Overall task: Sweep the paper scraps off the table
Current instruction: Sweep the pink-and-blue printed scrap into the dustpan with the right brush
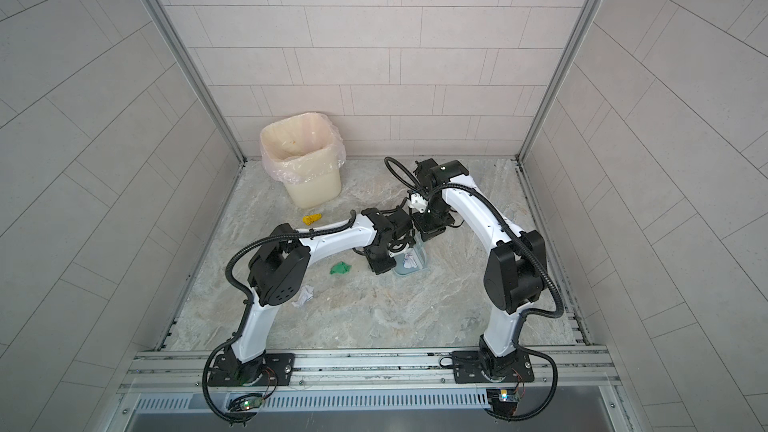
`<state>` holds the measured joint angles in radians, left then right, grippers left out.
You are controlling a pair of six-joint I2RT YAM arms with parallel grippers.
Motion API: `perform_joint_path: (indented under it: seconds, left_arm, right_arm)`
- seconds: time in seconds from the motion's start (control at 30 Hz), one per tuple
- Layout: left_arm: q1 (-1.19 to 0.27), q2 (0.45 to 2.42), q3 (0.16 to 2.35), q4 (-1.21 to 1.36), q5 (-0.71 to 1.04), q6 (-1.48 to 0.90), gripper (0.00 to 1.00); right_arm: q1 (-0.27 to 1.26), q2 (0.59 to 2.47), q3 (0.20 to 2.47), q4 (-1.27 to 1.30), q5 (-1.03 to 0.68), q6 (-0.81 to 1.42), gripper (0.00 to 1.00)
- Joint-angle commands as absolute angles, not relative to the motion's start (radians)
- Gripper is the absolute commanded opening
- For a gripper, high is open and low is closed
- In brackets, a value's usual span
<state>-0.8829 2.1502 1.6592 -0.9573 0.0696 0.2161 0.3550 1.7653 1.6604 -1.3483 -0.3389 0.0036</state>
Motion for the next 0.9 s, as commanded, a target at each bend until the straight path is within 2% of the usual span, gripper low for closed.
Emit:
perform_joint_path:
  seconds: [0.0, 0.23, 0.53, 0.87]
  left_arm:
    - [-0.892, 2.144, 1.630, -0.939, 0.061, 0.207, 0.00]
    - [-0.891, 2.096, 1.562, -0.871, 0.058, 0.189, 0.00]
    - [-0.881, 1.988, 1.469, -0.788, 0.055, 0.162, 0.00]
    - [-0.800, 1.773, 1.435, -0.845, 0.039, 0.099, 0.00]
  right_arm:
    - [0.370, 1.733, 1.639, -1.359, -0.411, -0.003, 0.00]
    - [0.317, 1.701, 1.649, -1.391, -0.320, -0.001, 0.00]
    - [0.205, 1.624, 1.681, -1.417, -0.319, -0.005, 0.00]
    - [0.143, 1.574, 1.579, -1.348, -0.350, 0.000, 0.00]
